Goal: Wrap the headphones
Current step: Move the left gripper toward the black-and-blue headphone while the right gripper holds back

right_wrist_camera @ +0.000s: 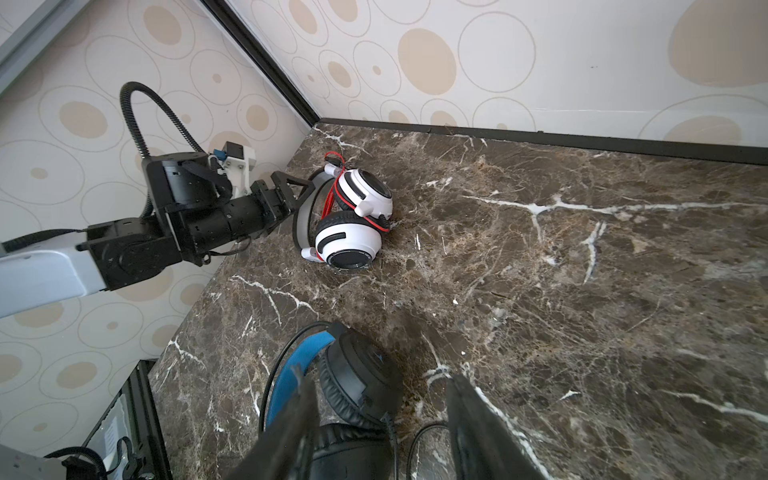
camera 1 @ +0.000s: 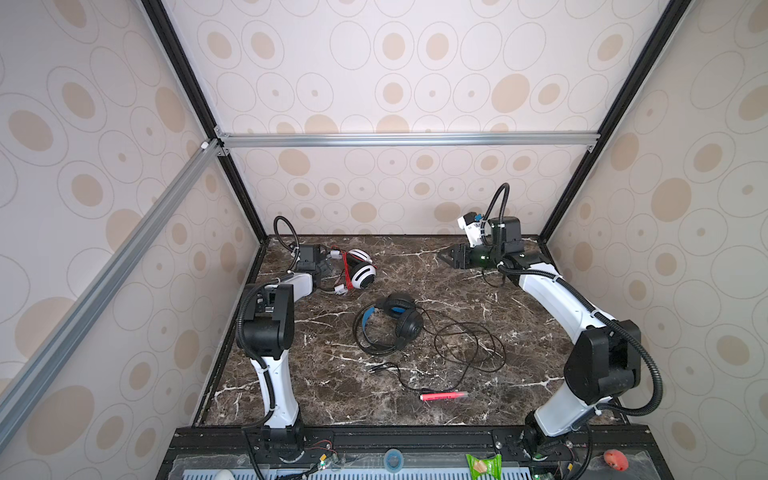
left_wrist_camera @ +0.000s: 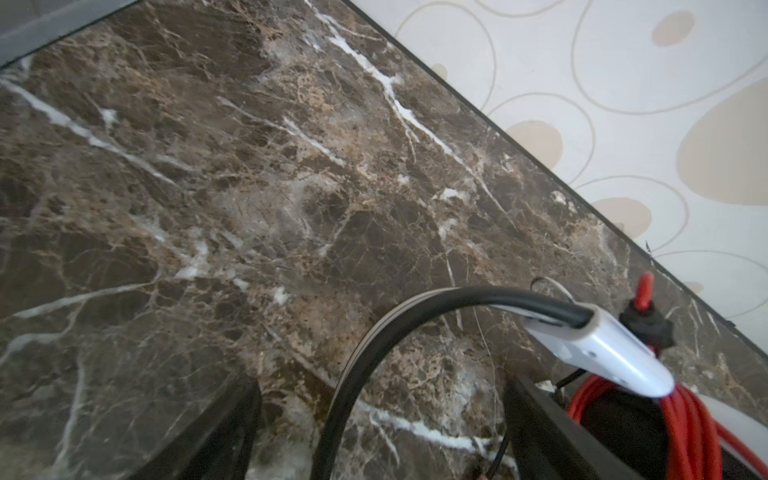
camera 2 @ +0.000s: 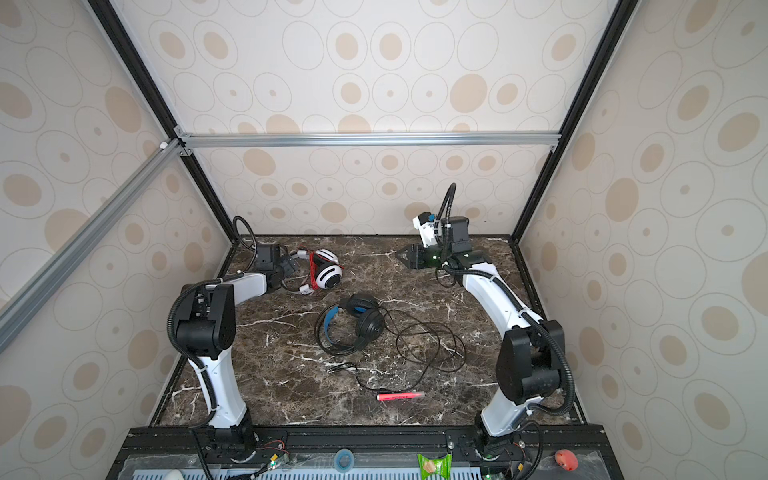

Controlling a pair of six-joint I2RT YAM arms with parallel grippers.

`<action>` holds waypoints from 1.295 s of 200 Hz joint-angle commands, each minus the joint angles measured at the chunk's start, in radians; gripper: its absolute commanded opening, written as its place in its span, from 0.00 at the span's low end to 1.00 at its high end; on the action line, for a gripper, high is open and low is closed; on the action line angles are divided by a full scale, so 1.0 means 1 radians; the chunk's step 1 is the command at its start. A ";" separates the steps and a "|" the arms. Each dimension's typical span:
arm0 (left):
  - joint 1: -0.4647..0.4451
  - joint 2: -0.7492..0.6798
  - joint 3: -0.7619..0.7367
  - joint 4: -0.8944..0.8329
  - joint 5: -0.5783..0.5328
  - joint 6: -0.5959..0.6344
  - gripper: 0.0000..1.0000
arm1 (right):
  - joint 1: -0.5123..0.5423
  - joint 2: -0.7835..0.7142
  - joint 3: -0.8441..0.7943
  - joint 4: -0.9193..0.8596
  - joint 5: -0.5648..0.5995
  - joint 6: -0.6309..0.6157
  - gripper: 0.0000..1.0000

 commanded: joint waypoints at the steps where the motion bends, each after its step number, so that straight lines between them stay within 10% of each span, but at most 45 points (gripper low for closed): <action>1: -0.005 -0.141 -0.041 -0.062 -0.003 0.029 0.97 | -0.005 -0.025 0.027 -0.066 0.092 0.004 0.53; 116: -0.309 -0.766 -0.639 -0.143 0.131 -0.102 0.92 | 0.038 -0.197 -0.067 -0.461 0.435 0.159 0.63; 259: -0.520 -0.577 -0.605 -0.220 0.027 -0.332 0.93 | 0.084 -0.444 -0.340 -0.362 0.252 0.007 0.70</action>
